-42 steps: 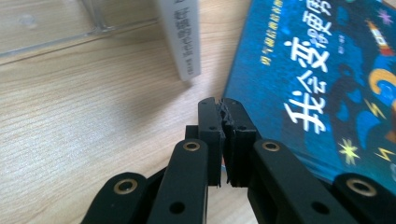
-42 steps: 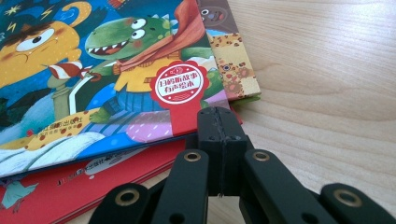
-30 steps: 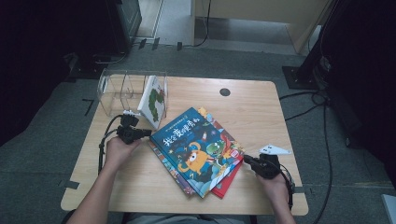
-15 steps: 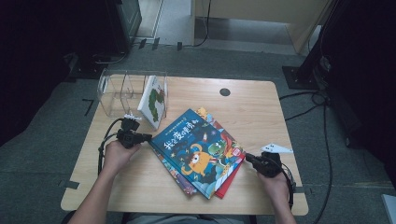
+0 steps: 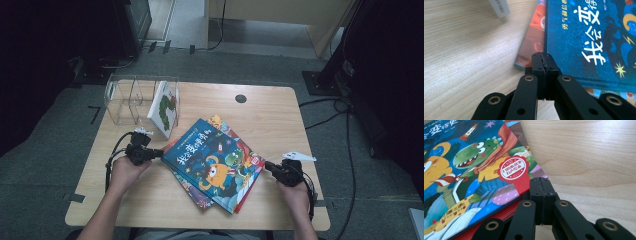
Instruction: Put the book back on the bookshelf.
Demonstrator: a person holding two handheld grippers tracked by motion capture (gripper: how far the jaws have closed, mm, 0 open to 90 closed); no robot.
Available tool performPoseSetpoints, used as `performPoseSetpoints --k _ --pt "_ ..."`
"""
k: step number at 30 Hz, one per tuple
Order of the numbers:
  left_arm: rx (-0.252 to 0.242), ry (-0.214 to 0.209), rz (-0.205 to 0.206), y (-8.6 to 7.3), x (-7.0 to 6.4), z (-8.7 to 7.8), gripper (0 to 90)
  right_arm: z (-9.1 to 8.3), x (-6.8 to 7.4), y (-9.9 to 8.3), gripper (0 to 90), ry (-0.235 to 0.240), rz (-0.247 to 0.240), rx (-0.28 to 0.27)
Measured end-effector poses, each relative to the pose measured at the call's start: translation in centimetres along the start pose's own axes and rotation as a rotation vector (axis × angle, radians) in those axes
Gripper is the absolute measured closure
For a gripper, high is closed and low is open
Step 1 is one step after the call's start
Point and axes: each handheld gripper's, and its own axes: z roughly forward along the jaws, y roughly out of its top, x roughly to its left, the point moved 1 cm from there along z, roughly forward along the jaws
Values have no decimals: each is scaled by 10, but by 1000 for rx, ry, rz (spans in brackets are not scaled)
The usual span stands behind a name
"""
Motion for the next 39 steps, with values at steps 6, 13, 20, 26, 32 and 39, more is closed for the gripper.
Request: performPoseSetpoints --k 6,13,20,26,32,39 --pt "-27 7 3 6 0 4 895 2 0 2 900 -3 2 -1" --pt "-39 4 -19 16 3 10 900 2 -1 1 900 8 6 5" --pt "-31 9 -26 20 7 16 900 0 5 -2 900 12 -18 24" --pt "-22 -1 -19 25 4 19 900 -2 11 -6 900 26 -24 42" --pt "-13 9 2 25 0 21 900 -3 15 -8 900 40 -30 46" --pt "2 -13 1 21 -3 17 900 -2 12 -7 900 37 -14 40"
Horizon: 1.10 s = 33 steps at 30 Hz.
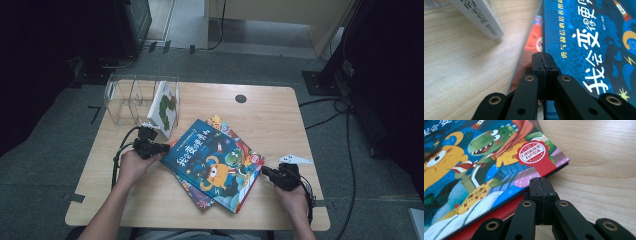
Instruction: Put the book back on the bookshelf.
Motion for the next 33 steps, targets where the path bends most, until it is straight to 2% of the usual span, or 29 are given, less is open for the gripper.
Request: performPoseSetpoints --k 10,12,15,19,27,30,33 --pt "20 -6 15 -11 -9 -6 900 4 -5 4 900 -17 26 -20" --pt "26 -3 21 -13 -11 -7 900 4 -4 4 900 -9 61 -21" --pt "29 -2 20 -16 -13 -8 900 5 -5 5 900 -1 79 -27" --pt "33 -4 10 -18 -14 -9 900 8 -7 9 900 -7 75 -20" --pt "56 -19 16 -22 -20 -11 900 13 -15 23 900 4 53 12" --pt "57 -21 9 -24 -22 -11 900 13 -17 27 900 11 52 -1" --pt "59 -19 3 -26 -25 -11 900 15 -16 28 900 -8 43 -17"
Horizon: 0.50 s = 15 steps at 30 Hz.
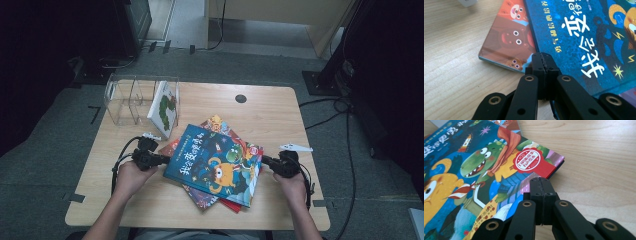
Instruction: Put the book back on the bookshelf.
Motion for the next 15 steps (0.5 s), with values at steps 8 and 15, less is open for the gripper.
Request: performPoseSetpoints --k 8,15 --pt "0 1 -9 -6 -3 -2 900 6 2 4 900 -24 -85 -9" --pt "-6 6 -20 -14 -11 -4 900 10 -2 8 900 -10 -70 -14"
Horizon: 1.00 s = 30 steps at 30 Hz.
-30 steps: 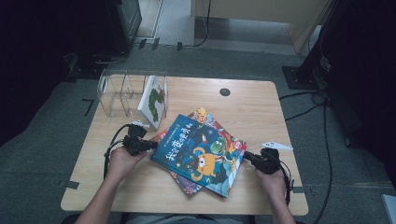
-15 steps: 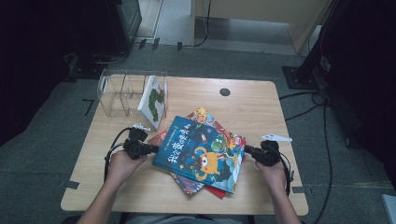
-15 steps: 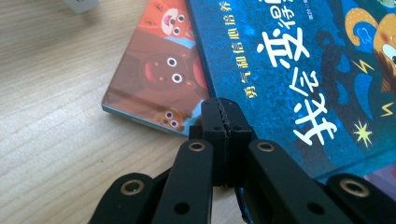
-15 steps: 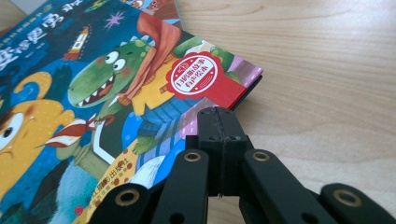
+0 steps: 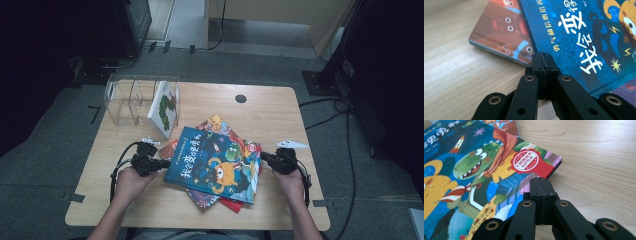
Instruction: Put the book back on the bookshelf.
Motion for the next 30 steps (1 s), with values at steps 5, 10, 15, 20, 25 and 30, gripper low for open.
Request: performPoseSetpoints --k 5,10,15,20,25,30 --pt "10 -2 -3 -5 -4 -2 900 5 -4 3 900 13 15 -4" --pt "20 4 -7 -9 -8 -4 900 11 -2 8 900 -2 7 22" --pt "20 3 -13 -14 -10 -6 900 17 -1 11 900 5 6 24" --pt "21 4 -19 -18 -11 -8 900 21 -1 15 900 8 10 33" --pt "27 -3 -31 -21 -11 -10 900 27 2 21 900 5 -2 37" --pt "28 1 -34 -23 -10 -11 887 31 3 22 900 8 -9 27"
